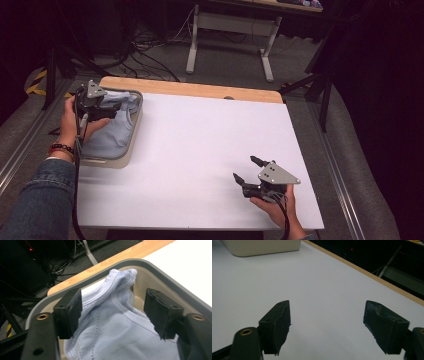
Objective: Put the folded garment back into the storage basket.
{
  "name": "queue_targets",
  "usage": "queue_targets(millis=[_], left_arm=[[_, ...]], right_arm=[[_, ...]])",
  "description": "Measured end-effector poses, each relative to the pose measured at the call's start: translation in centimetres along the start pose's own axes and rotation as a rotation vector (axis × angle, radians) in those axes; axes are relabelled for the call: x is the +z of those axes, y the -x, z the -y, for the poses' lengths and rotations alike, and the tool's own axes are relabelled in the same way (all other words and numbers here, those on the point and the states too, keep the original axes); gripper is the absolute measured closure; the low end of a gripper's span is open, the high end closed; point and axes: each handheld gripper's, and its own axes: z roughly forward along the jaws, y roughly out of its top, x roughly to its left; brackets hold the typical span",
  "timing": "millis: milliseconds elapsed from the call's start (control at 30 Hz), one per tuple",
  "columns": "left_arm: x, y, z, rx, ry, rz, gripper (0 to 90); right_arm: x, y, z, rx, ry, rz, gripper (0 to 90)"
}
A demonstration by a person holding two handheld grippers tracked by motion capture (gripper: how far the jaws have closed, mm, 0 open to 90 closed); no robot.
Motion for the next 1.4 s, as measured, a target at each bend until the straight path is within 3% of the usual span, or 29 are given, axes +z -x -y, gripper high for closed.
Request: queue_targets(millis=[500,667,767,800,833,867,967,1067,1200,1333,1400], left_arm=[[-0.7,0.5,-0.2,-0.005,0.040,-0.001,9.7],[-0.2,0.5,0.1,-0.003,0.011,0.011,9.1],[1.0,0.4,0.5,0.011,-0.057,0.022,10.0],[1.0,0.4,0.5,0.011,-0.057,0.022,10.6],[1.8,0.4,0.8,0.028,-0.108,0.022,10.2],[1.8,0.4,0.8,0.028,-0.108,0.022,10.1],[2.8,0.5,1.0,0.037,-0.175,0.060,10.9],[3.2,0.8,1.0,0.052,-0.199,0.061,11.6],[4.1,1.5,1.1,0.084,-0.267,0.070,12.9],[4.4,1.6,1.2,0.077,-0.289,0.072,13.5],[4.5,1.7,1.2,0.093,-0.296,0.069,13.6]], right_arm=[[0.3,-0.1,0.1,0.015,0.016,0.021,15.0],[0.3,-0.1,0.1,0.015,0.019,0.028,13.7],[0.3,-0.1,0.1,0.011,0.016,0.028,14.2],[0.4,-0.1,0.1,0.009,0.013,0.027,14.3],[0.4,-0.1,0.1,0.007,0.012,0.028,14.3],[0.4,-0.1,0.1,0.007,0.012,0.028,14.3],[0.5,-0.1,0.2,0.004,0.008,0.024,14.3],[0.5,-0.1,0.2,0.006,0.005,0.023,14.4],[0.5,-0.2,0.2,0.001,0.003,0.023,14.6],[0.6,-0.3,0.2,-0.003,-0.003,0.018,15.1],[0.6,-0.3,0.2,-0.007,-0.007,0.018,15.1]])
